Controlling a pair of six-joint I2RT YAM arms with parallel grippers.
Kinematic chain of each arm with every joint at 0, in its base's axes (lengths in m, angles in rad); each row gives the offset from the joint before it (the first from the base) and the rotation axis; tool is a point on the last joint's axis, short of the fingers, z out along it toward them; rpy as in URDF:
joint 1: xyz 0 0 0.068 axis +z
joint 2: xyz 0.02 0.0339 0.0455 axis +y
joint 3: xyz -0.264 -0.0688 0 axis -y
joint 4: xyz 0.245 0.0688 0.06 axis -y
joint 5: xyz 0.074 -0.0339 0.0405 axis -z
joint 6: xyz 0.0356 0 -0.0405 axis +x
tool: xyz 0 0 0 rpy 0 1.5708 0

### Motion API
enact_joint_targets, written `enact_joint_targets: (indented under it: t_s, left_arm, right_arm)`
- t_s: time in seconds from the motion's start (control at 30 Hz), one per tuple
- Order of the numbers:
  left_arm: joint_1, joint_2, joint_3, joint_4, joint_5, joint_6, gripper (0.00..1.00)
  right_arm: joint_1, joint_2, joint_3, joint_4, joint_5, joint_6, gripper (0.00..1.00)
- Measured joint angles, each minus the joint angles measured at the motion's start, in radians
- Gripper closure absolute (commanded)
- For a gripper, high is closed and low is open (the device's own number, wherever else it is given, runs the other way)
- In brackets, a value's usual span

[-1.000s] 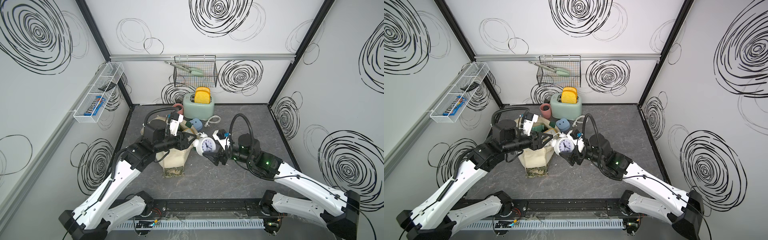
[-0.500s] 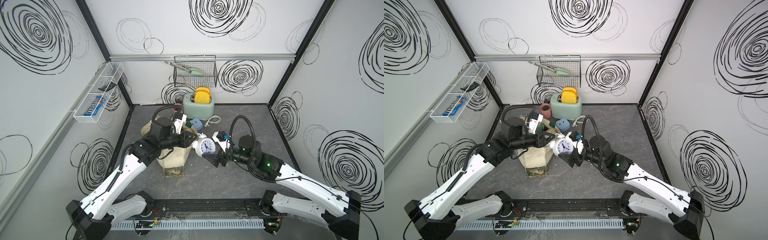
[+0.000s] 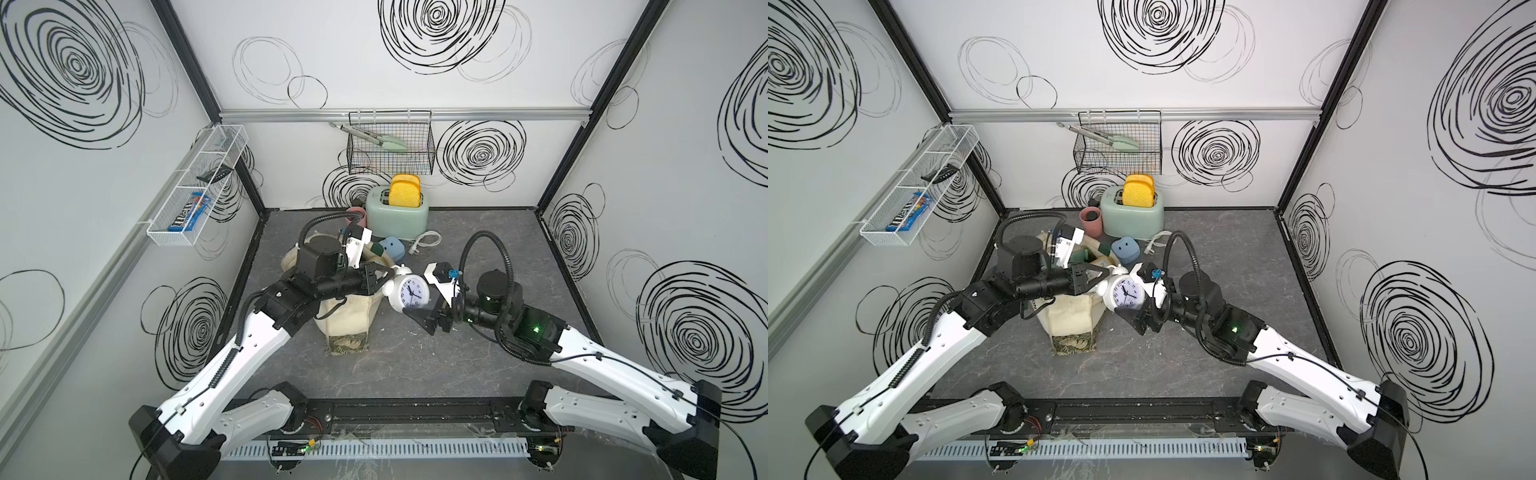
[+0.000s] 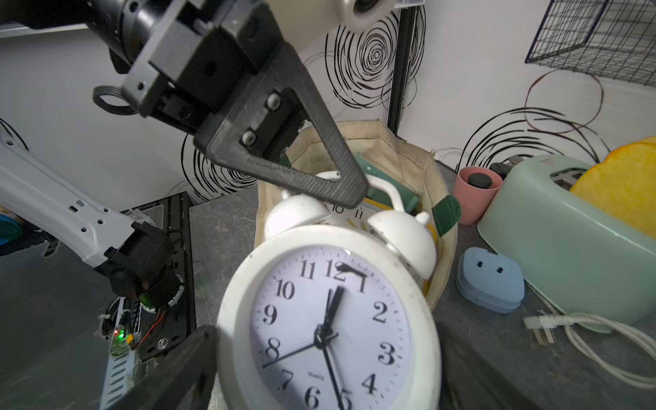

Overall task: Put the alarm clock into the canvas bag
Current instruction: Pick up the alarm from the center of the board, then place the alarm at the canvas bag.

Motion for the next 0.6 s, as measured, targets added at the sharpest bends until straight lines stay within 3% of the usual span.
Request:
enact_joint_targets:
  t_s: [0.27, 0.43, 0.6]
  left_arm:
    - [0.093, -0.19, 0.051, -0.147, -0.396, 0.037, 1.0]
    - [0.251, -0.238, 0.052, -0.214, -0.509, 0.068, 1.0]
    - [0.306, -0.198, 0.051, -0.246, -0.594, 0.103, 1.0]
  right_arm:
    - [-0.092, 0.141, 0.04, 0.012, 0.006, 0.126, 0.03]
    - [-0.231, 0.233, 0.059, 0.006, -0.031, 0.234, 0.01]
    - [-0.291, 0.335, 0.107, -0.007, -0.075, 0.283, 0.0]
